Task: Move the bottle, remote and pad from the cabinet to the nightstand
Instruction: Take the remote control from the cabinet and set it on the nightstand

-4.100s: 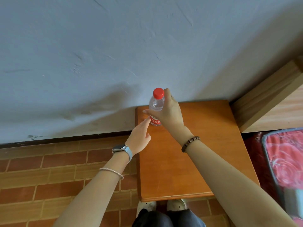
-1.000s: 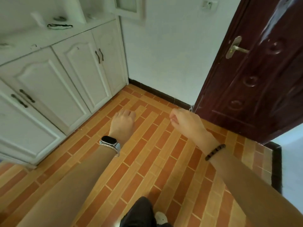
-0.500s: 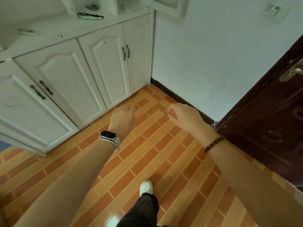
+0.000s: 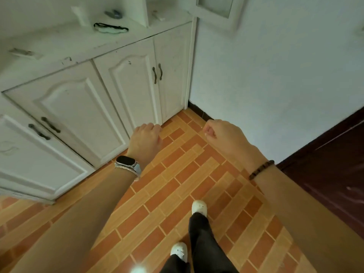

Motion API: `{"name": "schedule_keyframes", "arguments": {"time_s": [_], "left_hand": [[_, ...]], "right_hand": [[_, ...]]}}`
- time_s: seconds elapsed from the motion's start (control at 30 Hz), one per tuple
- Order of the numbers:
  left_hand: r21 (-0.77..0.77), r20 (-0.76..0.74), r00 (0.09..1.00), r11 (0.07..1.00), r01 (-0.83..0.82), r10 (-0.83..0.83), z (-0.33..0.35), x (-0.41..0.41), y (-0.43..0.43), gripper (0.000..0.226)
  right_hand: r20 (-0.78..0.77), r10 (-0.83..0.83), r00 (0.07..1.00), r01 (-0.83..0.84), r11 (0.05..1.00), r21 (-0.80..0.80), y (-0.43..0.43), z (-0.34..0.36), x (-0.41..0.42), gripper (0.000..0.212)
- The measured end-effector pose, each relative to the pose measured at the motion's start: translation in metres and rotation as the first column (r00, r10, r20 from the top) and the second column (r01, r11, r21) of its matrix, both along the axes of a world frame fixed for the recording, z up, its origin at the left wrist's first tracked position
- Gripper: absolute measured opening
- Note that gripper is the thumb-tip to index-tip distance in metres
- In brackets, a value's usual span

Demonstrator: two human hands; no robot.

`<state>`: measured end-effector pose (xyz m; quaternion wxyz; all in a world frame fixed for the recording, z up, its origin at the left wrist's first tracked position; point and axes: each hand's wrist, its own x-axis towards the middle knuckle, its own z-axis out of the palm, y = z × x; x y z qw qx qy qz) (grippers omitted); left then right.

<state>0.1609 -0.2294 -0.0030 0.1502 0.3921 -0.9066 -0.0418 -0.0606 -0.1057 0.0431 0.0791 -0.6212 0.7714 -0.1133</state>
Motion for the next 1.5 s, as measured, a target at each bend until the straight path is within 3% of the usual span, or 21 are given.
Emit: {"name": "schedule_keyframes", "arguments": {"time_s": [0.83,1.5], "left_hand": [[-0.068,-0.057,0.978,0.976,-0.206,0.202,0.012,-0.183,-0.284,0.024],[-0.168,-0.157,0.983,0.979,-0.119,0.092,0.05,-0.31,-0.53,0.021]], "right_hand": [[0.044,0.162,0.986,-0.161,0.986,-0.033,-0.338,0.0,-0.211,0.015],[0.041,0.146,0.988,-0.141,0.984,-0.108,-0.581,0.048,-0.306,0.019]]}}
